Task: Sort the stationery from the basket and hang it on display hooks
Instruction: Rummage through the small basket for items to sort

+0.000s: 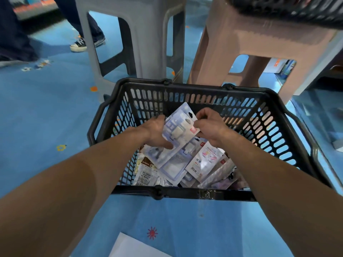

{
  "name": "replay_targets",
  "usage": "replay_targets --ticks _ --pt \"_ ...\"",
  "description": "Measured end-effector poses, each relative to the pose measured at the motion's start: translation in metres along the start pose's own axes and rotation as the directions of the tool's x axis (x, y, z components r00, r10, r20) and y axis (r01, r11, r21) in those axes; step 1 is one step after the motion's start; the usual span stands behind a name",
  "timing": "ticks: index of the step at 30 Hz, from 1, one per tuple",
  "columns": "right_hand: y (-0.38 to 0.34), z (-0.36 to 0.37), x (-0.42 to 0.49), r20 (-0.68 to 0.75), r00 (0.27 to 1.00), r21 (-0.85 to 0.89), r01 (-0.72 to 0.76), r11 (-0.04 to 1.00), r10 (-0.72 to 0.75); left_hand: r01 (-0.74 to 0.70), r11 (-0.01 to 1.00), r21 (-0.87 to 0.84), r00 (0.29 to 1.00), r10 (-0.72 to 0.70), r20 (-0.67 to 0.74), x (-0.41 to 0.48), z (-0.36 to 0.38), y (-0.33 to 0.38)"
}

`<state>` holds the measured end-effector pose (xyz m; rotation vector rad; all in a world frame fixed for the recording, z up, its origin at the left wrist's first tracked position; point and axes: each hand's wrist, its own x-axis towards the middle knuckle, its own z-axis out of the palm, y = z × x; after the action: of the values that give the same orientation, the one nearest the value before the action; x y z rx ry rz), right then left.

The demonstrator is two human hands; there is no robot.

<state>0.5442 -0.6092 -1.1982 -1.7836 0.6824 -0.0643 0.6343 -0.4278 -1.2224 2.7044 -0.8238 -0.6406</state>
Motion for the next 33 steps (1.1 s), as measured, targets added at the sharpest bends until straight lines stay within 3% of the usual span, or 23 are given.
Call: replay_targets --ticks 6,14,17,19,21,26,33 --pt "-0.021 -0.014 -0.018 -0.029 0.991 0.058 0.129 0.990 -0.128 0.012 0.975 -0.224 0.999 -0.003 0.041 -0.022 -0.023 0.010" --pt "-0.042 -0.028 -0.035 -0.123 0.978 0.210 0.189 0.959 -0.166 0.007 0.744 -0.668 0.986 0.107 0.130 -0.046 -0.030 0.021" --pt "-0.042 -0.032 -0.050 0.080 0.995 0.264 0.031 0.964 -0.054 0.037 0.652 -0.757 0.983 0.112 0.144 -0.052 -0.036 0.024" --pt "-0.040 -0.033 -0.061 0.289 0.957 0.154 -0.078 0.985 0.031 0.039 0.594 -0.803 0.985 0.114 0.132 -0.053 -0.039 0.025" --pt "-0.035 -0.030 -0.066 0.392 0.918 0.040 -0.083 0.996 0.061 0.008 0.550 -0.835 0.990 0.112 0.083 -0.053 -0.043 0.027" --pt "-0.041 -0.034 -0.063 0.266 0.963 0.170 -0.088 0.981 0.040 0.039 0.358 -0.933 0.985 0.145 0.097 -0.053 -0.051 0.033" --pt "-0.032 -0.042 -0.060 0.114 0.989 0.240 -0.114 0.964 0.089 0.128 0.401 -0.907 0.986 0.051 0.161 -0.052 -0.044 0.026"
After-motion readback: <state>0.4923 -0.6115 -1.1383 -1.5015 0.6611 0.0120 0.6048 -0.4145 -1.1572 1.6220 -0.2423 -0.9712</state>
